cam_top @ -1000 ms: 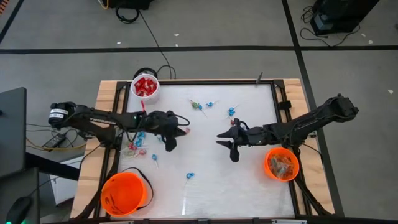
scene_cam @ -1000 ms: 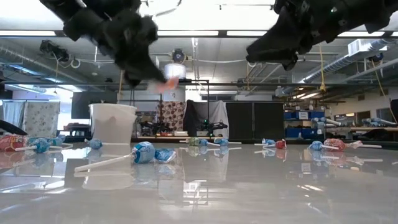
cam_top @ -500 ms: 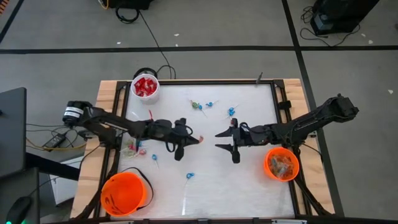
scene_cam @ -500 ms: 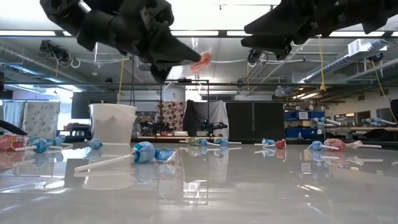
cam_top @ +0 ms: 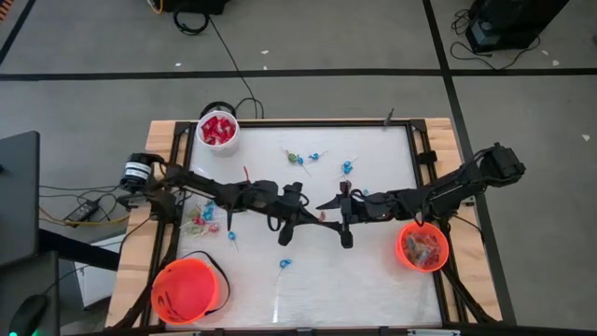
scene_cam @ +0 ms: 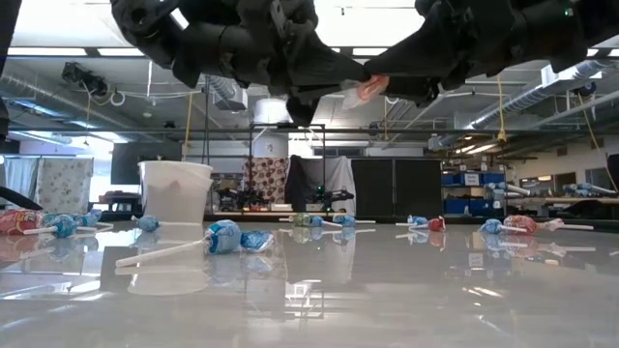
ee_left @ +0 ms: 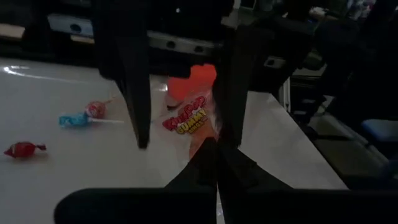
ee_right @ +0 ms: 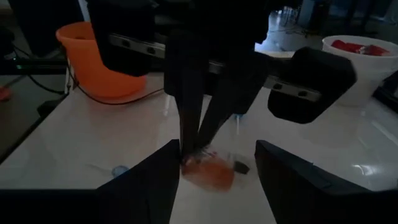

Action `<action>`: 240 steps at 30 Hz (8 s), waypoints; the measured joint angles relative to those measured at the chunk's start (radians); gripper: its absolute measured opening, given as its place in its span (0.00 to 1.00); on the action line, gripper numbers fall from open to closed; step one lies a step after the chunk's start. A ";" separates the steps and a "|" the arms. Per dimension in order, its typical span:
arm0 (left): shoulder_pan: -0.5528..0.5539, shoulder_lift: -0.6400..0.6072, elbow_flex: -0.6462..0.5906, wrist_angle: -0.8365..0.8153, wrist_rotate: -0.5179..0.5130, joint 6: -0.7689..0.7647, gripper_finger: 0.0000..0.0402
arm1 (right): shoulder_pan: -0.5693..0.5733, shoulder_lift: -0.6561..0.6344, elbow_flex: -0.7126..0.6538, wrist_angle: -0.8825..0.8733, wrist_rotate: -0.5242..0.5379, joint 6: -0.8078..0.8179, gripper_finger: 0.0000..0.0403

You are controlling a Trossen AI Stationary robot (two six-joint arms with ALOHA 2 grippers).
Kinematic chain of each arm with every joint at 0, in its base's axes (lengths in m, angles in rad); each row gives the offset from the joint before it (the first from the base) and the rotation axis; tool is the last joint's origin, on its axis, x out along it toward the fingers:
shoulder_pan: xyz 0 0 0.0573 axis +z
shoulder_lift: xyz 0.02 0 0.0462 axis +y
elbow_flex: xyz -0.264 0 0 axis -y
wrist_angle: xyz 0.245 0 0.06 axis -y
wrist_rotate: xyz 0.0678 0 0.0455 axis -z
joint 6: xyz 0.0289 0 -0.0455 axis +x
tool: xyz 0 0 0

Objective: Sort candy by brand, put in halloween buckets
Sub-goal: Put the orange candy into the right orange bucket, then put the top left green candy into the right orange bucket

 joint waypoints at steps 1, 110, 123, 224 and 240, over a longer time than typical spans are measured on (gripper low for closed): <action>0.000 0.000 0.001 -0.003 -0.002 0.013 0.01 | -0.002 0.000 0.000 0.000 -0.003 0.001 0.53; -0.040 -0.642 -0.240 -1.111 -0.437 -0.408 0.48 | 0.796 -0.274 0.523 -1.843 0.281 1.338 0.42; -0.040 -0.642 -0.160 -1.373 -0.386 -0.479 0.48 | 0.557 -0.244 0.509 -1.570 0.593 0.878 0.42; 0.006 -0.267 0.121 -1.407 -0.367 -0.251 0.06 | -0.018 0.152 0.024 0.027 -0.137 0.266 0.41; 0.011 -0.268 -0.062 -1.182 -0.407 -0.245 0.02 | -0.039 0.114 0.043 0.039 -0.167 0.239 0.41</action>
